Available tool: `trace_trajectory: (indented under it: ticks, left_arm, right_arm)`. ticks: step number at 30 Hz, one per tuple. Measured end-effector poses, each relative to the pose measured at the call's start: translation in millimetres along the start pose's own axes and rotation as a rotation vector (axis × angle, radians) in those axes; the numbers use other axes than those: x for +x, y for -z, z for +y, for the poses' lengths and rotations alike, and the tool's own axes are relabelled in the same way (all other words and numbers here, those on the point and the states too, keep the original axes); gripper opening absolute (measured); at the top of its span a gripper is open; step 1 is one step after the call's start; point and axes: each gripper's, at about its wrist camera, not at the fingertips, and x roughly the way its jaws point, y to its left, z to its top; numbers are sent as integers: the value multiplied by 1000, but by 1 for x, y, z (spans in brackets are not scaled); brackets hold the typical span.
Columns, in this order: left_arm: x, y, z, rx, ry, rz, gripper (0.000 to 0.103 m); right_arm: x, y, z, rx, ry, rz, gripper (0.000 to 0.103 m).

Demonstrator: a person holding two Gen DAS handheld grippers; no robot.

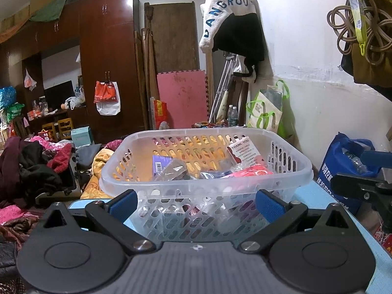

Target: Organize objects

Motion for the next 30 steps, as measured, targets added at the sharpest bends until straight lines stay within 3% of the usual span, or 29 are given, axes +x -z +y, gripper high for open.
trace_trajectory:
  ticks: [30]
  left_arm:
    - [3,2,-2,6,-4,9,103]
  right_arm:
    - [0,1,0,4,0,4,103]
